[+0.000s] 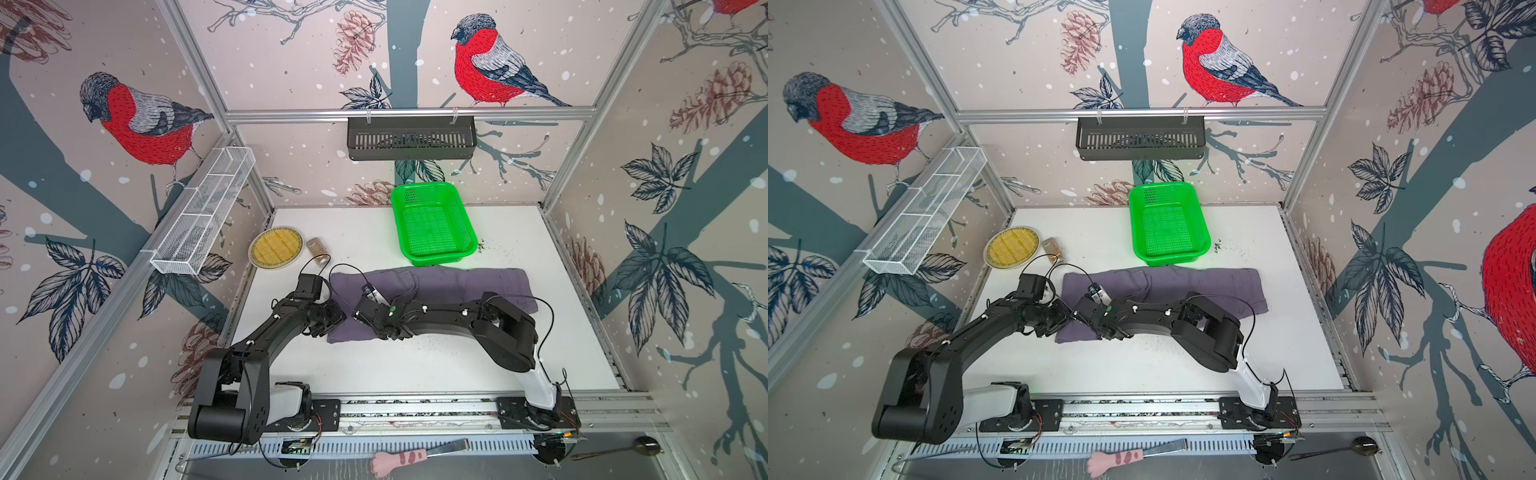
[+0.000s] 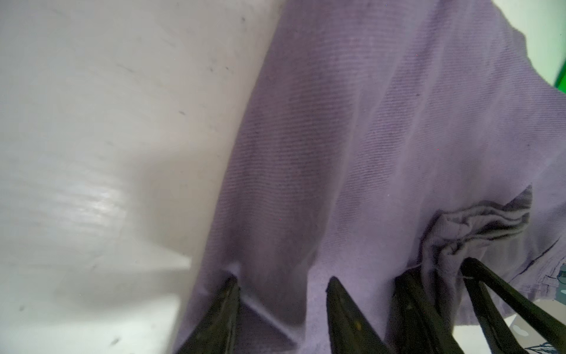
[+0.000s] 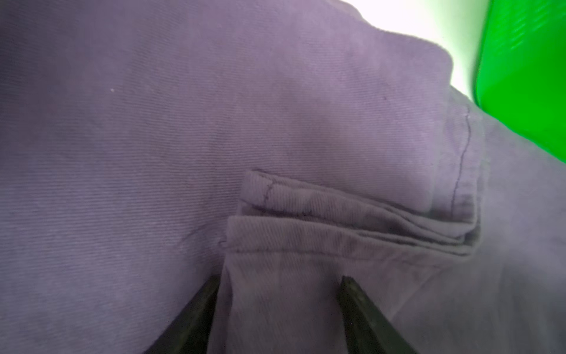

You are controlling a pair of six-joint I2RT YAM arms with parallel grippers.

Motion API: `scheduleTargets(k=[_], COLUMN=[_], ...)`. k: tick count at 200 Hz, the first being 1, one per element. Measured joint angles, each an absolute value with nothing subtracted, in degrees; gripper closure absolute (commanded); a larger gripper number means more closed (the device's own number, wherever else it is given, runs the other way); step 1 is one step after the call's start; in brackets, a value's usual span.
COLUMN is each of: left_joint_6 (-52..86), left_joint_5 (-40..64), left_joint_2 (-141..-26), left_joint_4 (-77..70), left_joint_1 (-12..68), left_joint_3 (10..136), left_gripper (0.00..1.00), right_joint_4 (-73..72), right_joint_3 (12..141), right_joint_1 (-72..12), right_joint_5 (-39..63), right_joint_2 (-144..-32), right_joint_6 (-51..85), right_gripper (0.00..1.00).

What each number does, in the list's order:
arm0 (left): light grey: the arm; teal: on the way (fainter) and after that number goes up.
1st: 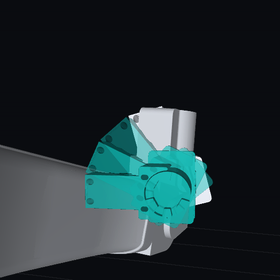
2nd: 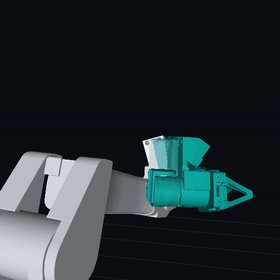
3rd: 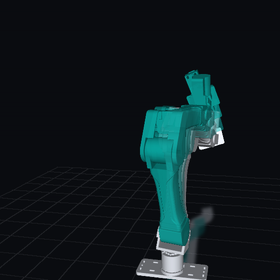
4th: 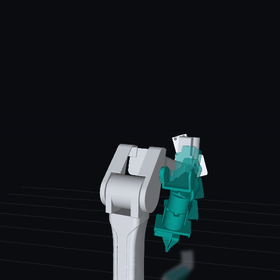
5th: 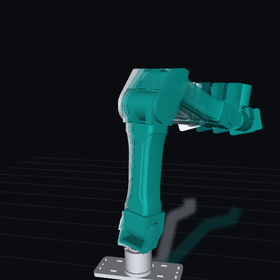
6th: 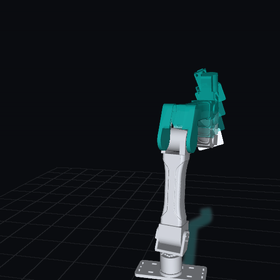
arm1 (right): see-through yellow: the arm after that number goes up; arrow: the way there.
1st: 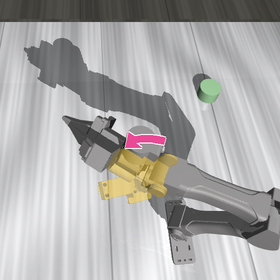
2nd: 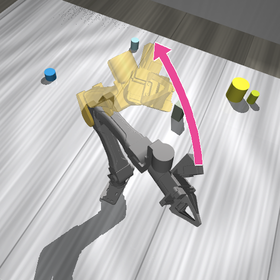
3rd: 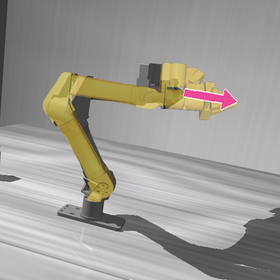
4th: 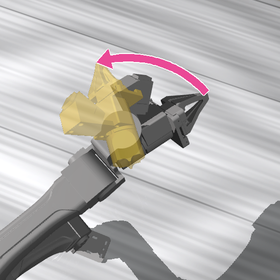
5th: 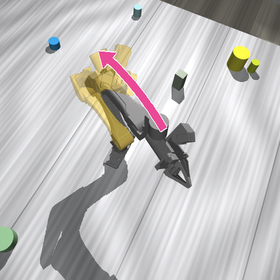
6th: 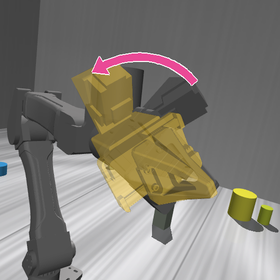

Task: Fold and stack the trousers
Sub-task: Smooth out the trousers at the center of the table.

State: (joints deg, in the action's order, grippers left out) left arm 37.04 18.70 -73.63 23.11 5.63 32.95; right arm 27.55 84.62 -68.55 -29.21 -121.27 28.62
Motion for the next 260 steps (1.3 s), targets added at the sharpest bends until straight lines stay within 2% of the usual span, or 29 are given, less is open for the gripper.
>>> scheduleTargets(k=[25, 76, 110, 165, 206, 260], left_joint_6=[37.01, 36.29, 35.94, 34.5, 34.09, 33.98], left_joint_5=[18.87, 19.49, 19.66, 19.27, 19.31, 19.44], left_joint_2=[-73.87, -75.0, -75.55, -75.85, -74.04, -73.32], left_joint_4=[22.98, 22.11, 22.15, 23.59, 24.29, 24.75], left_joint_1=[5.63, 5.43, 5.43, 5.43, 5.43, 5.43], left_joint_3=[32.93, 32.97, 33.45, 34.92, 35.53, 35.7], left_gripper=[0.54, 0.54, 0.55, 0.55, 0.55, 0.55], right_joint_4=[28.71, 28.86, 27.53, 20.93, 15.49, 11.6], right_joint_3=[82.74, 73.56, 64.97, 53.95, 54.13, 55.66], right_joint_1=[-67.72, -64.55, -62.89, -57.93, -53.01, -50.59], right_joint_5=[-30.46, -30.96, -25.96, -11.97, -4.49, 0.03], right_joint_2=[-118.3, -109.21, -101.67, -90.8, -90.19, -96.12], right_joint_6=[30.04, 35.05, 39.13, 43.55, 43.7, 43.22], right_gripper=[0.49, 0.5, 0.48, 0.44, 0.41, 0.42])
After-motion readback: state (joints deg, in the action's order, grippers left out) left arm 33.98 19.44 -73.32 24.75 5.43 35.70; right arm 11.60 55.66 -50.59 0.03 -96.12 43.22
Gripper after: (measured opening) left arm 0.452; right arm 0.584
